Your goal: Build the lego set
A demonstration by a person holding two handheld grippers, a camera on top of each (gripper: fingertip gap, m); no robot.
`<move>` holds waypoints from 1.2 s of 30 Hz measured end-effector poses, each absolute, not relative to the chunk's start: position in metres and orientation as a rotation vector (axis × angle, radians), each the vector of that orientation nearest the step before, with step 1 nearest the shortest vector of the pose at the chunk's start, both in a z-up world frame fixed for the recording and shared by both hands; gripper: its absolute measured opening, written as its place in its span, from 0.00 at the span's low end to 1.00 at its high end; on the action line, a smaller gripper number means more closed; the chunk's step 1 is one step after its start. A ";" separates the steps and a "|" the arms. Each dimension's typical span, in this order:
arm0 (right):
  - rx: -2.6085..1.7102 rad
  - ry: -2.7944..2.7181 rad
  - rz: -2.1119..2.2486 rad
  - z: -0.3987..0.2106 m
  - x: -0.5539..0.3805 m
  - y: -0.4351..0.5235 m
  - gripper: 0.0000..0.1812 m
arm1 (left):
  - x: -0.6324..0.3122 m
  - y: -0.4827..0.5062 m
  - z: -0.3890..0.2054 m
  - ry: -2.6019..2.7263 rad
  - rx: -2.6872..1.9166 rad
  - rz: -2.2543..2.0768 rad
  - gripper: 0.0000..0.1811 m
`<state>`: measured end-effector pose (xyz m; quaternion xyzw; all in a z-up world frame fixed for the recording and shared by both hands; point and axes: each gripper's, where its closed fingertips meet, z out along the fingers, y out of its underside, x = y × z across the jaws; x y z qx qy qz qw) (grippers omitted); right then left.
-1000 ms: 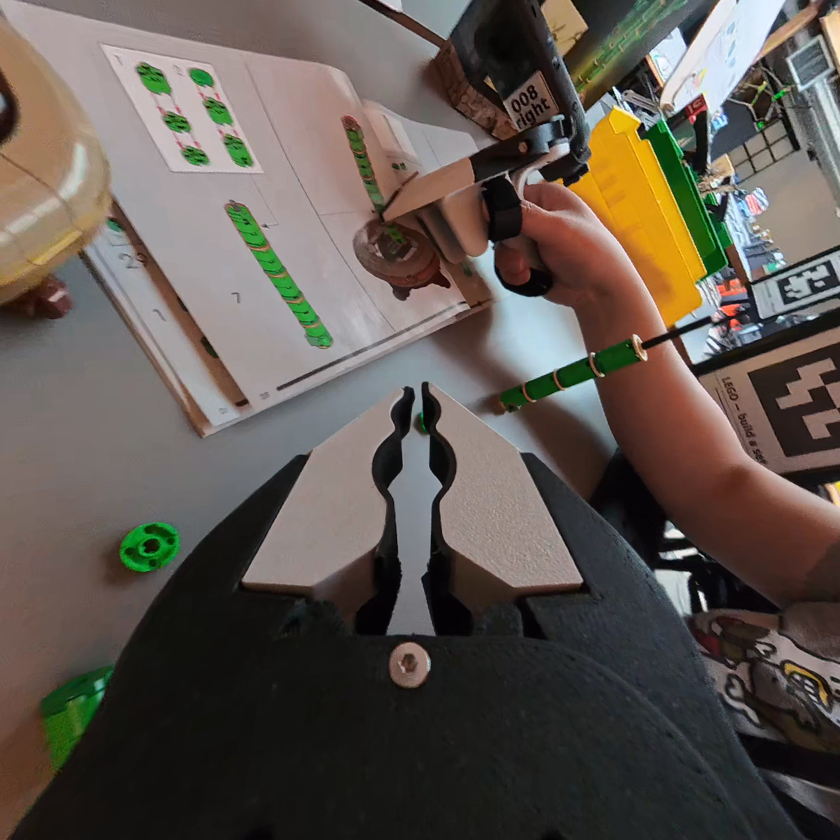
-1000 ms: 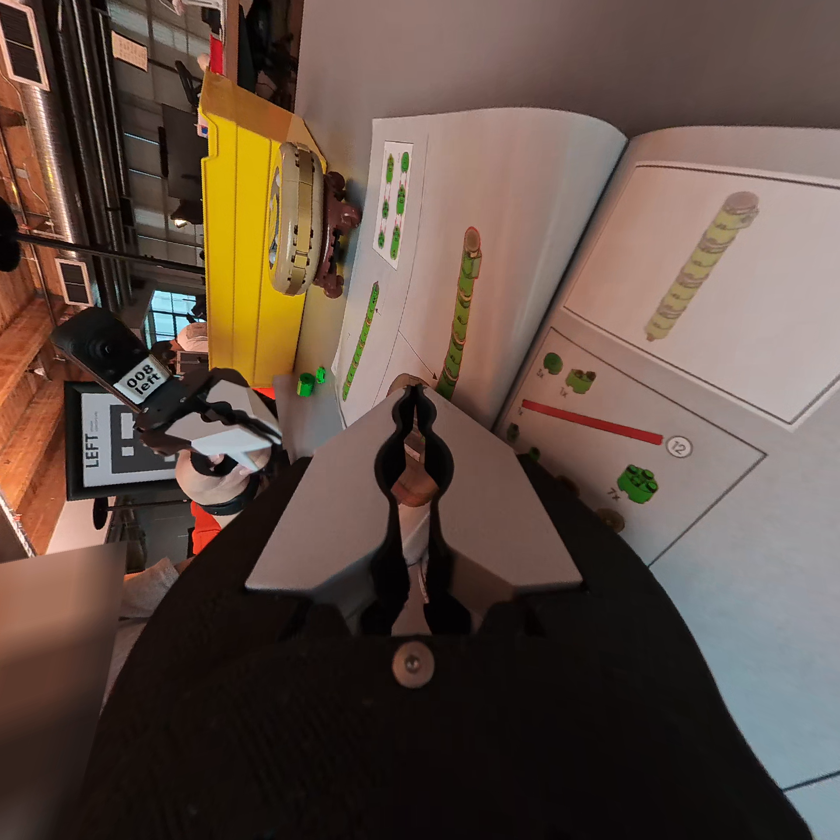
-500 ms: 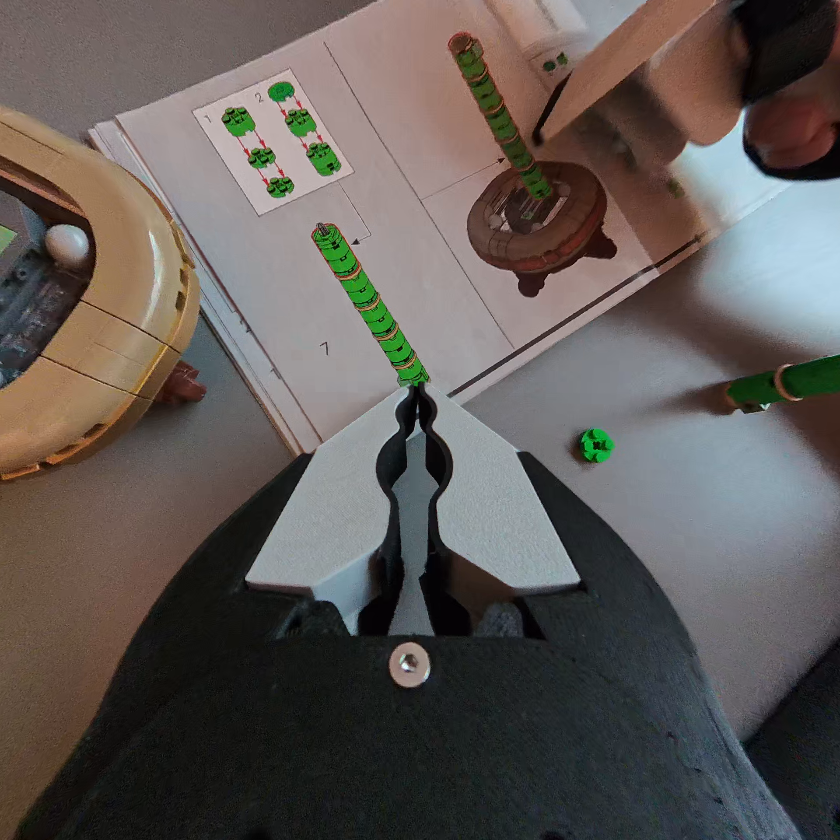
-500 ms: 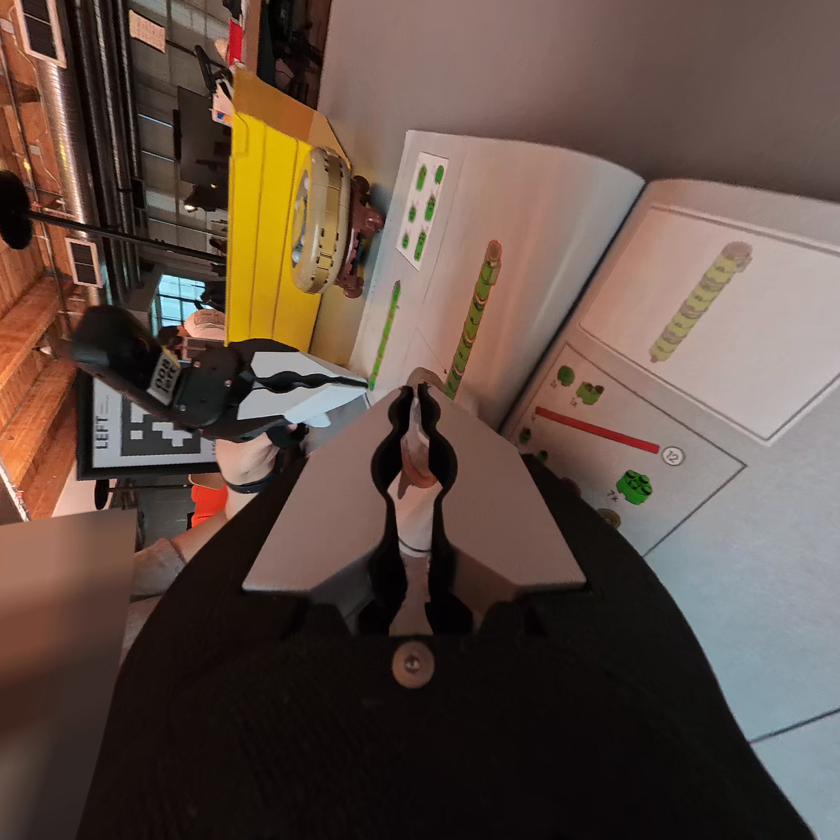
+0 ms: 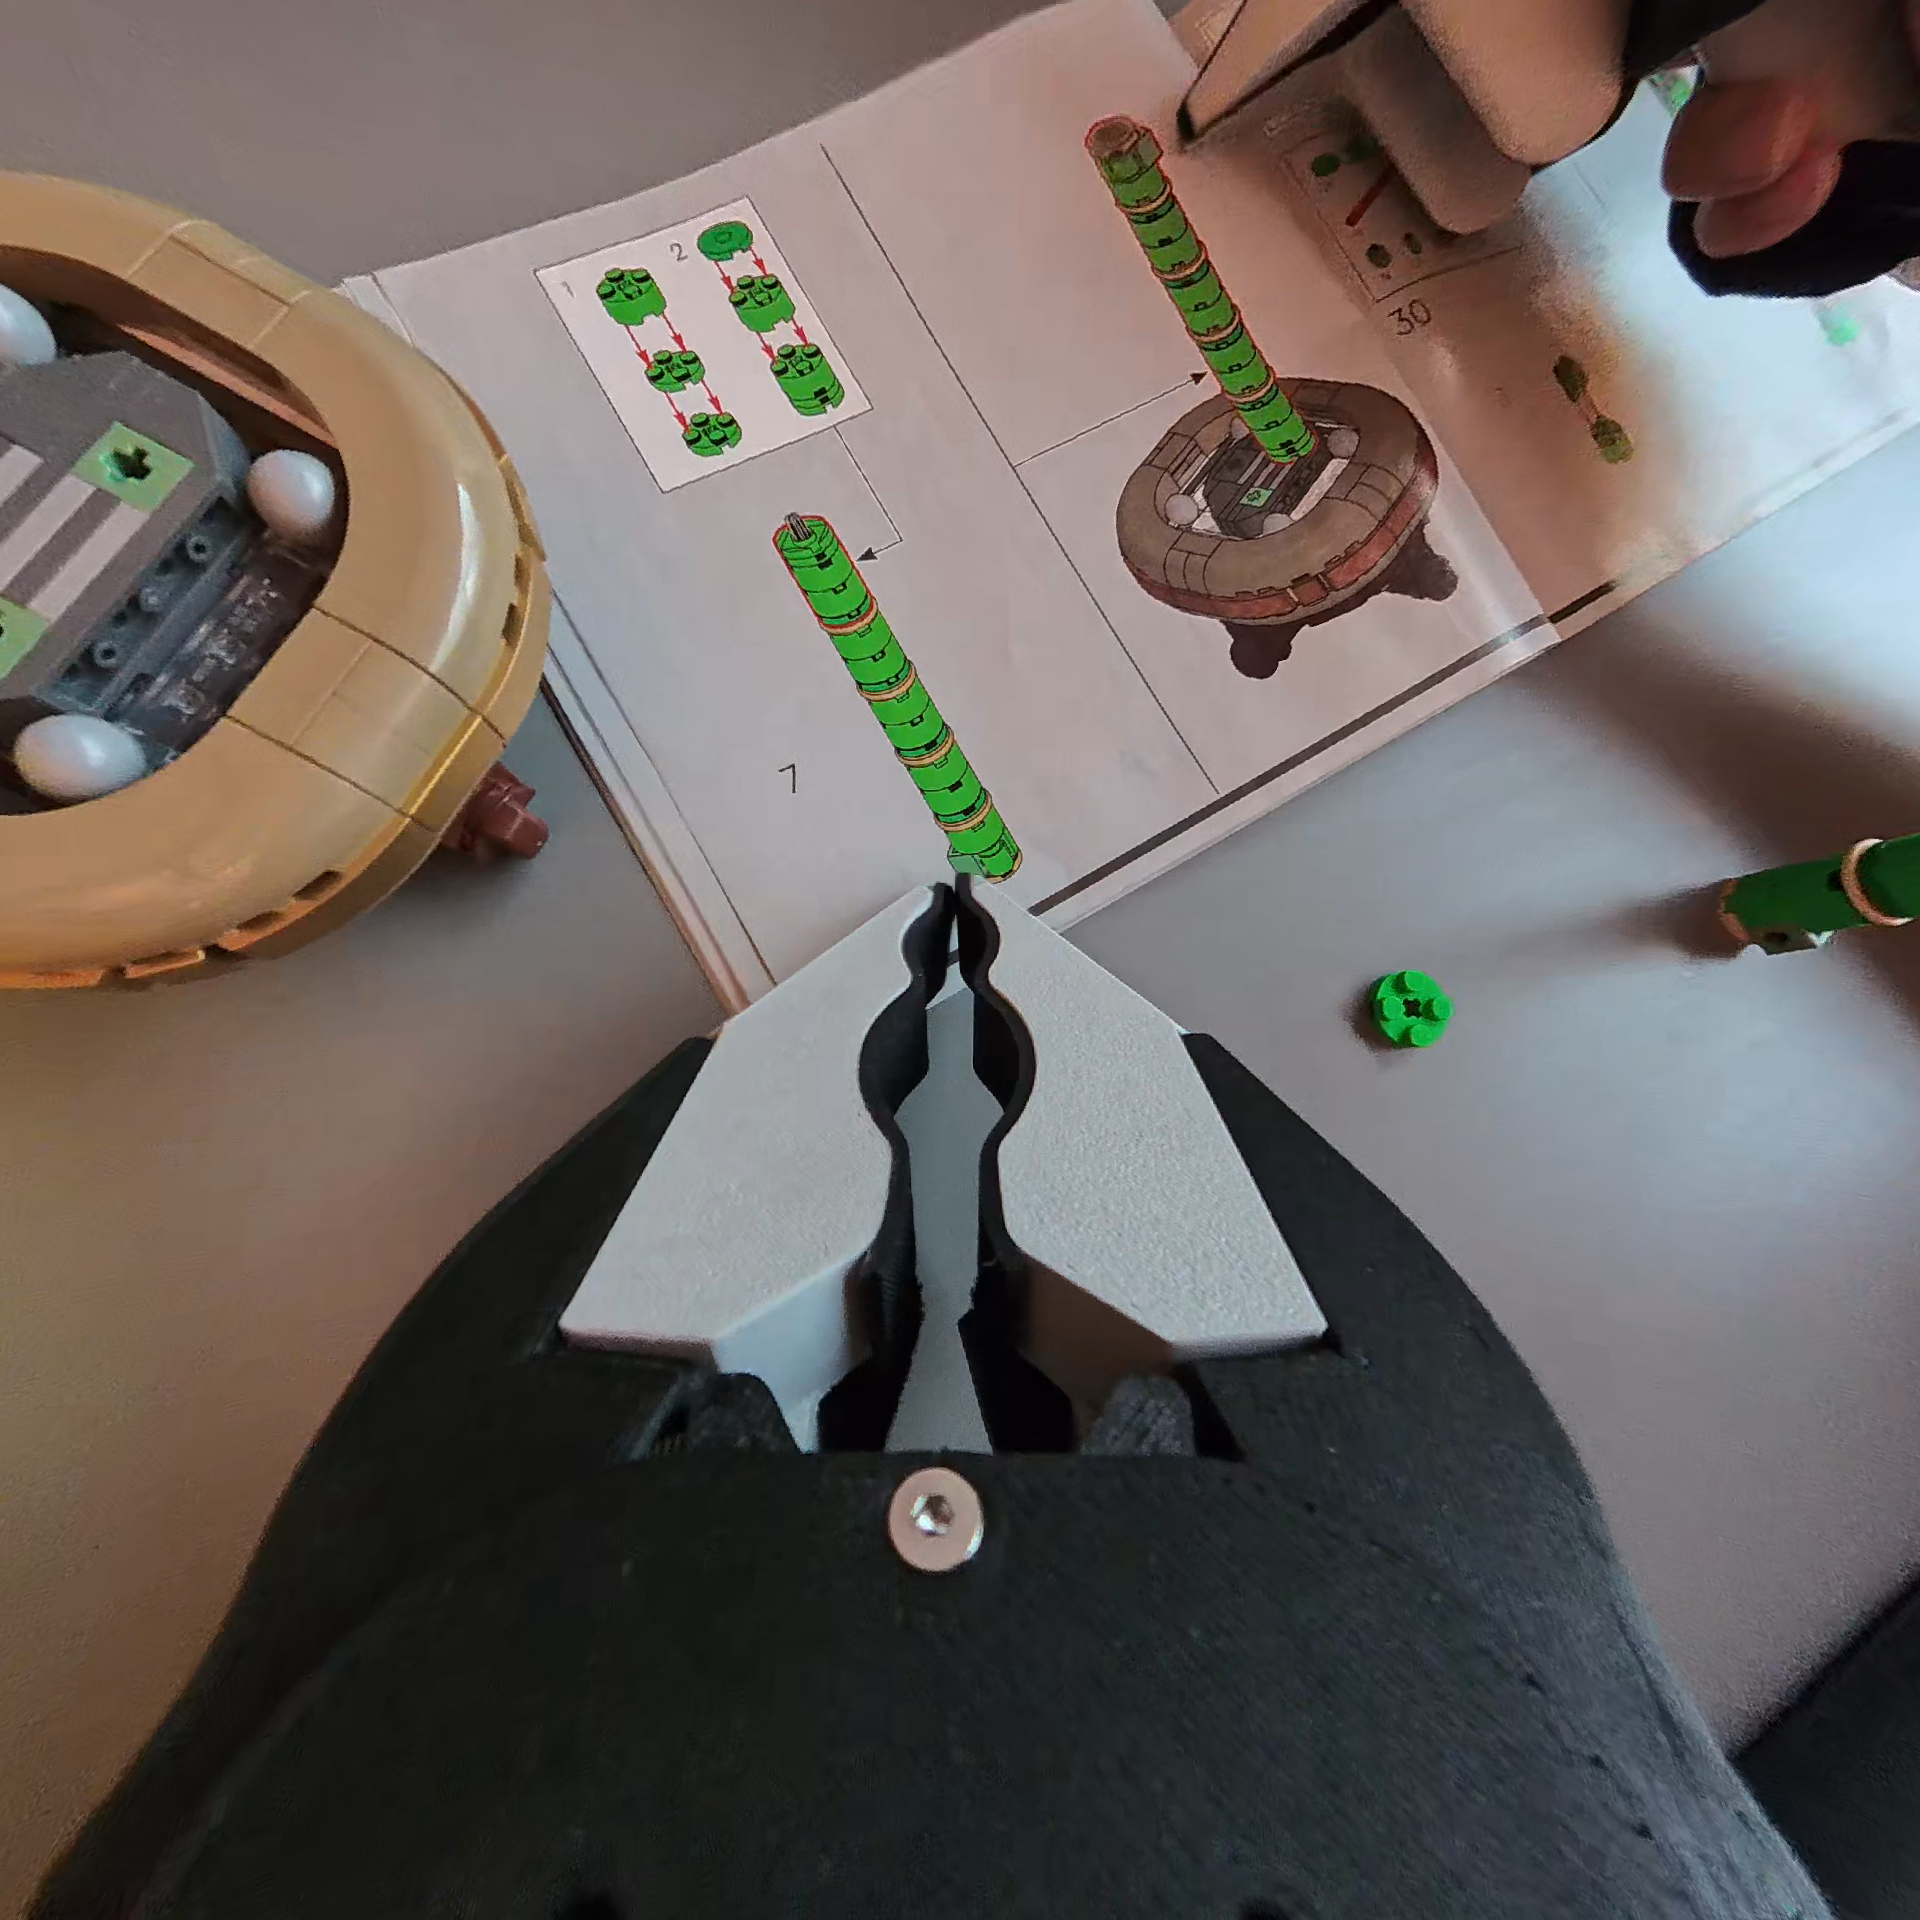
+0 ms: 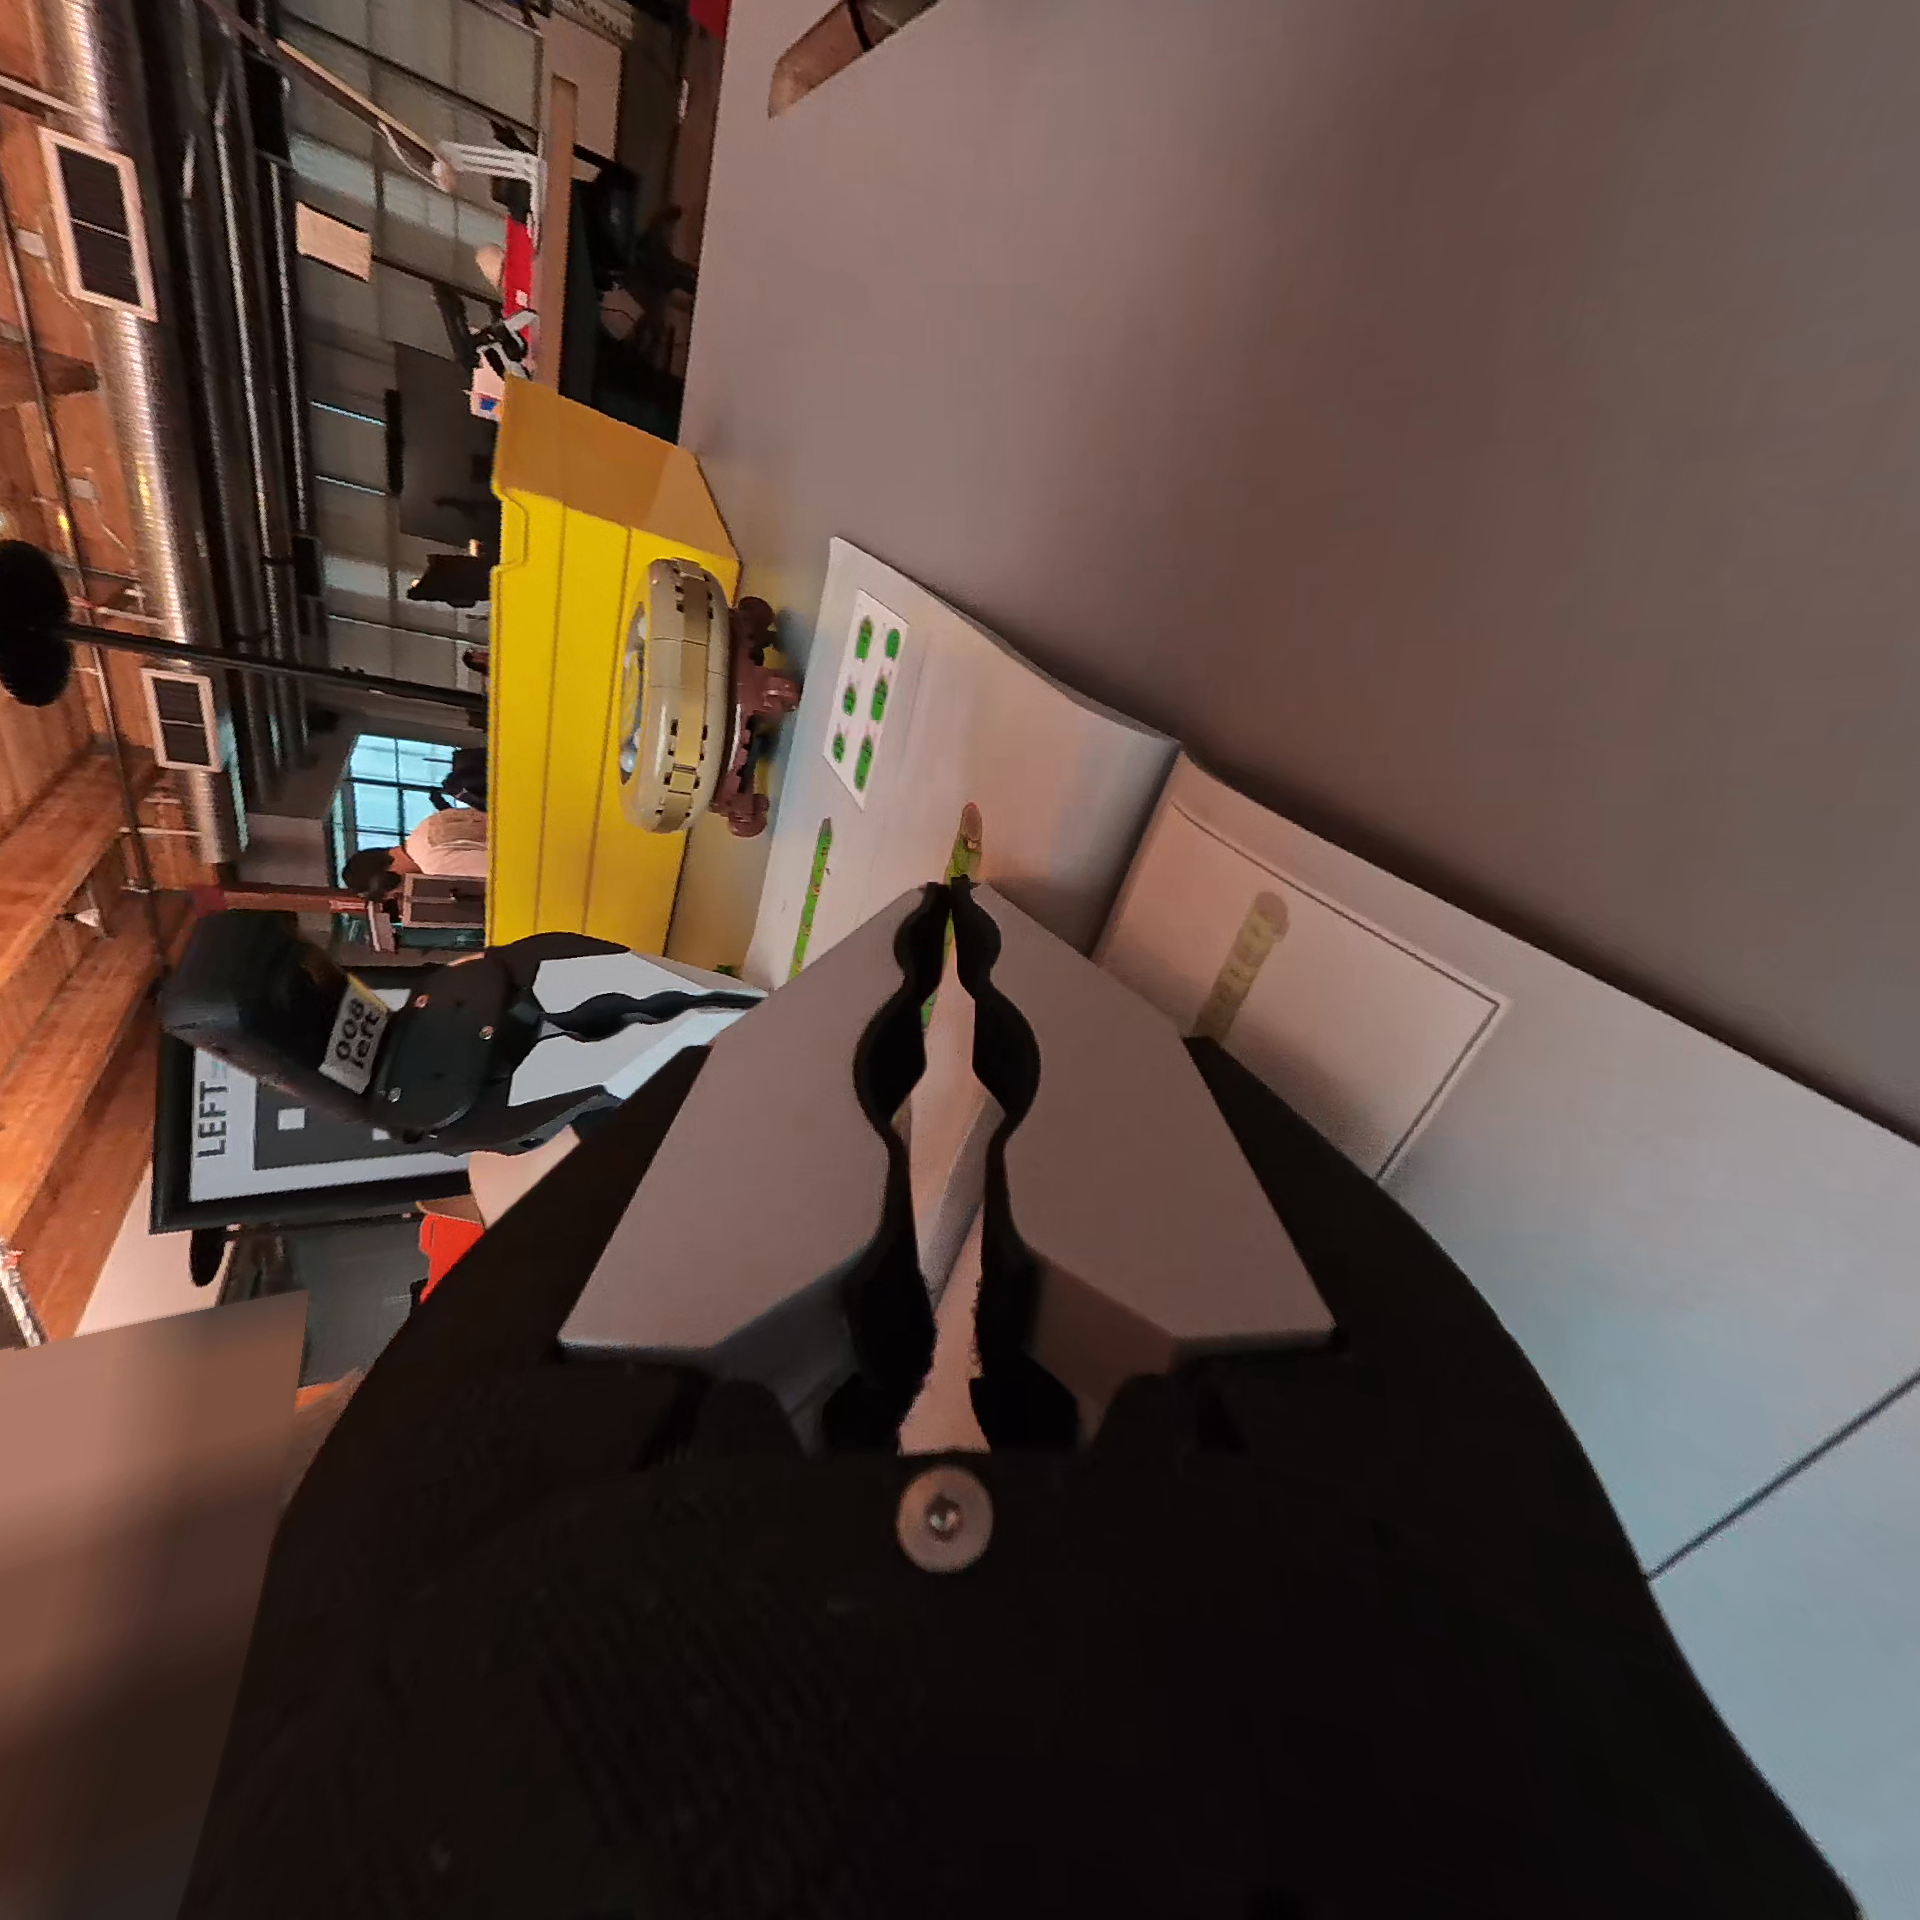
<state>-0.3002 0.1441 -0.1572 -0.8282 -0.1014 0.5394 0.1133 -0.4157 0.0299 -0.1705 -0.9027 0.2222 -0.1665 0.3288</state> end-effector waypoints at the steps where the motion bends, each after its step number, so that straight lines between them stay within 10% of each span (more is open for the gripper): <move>1: -2.447 -0.302 1.565 -0.161 -0.301 0.144 0.00 | -0.417 0.030 -0.170 0.577 -2.358 -0.429 0.00; 36: -2.516 -0.630 1.579 -0.167 -0.289 0.091 0.00 | -0.428 0.031 -0.159 0.532 -2.293 -0.429 0.04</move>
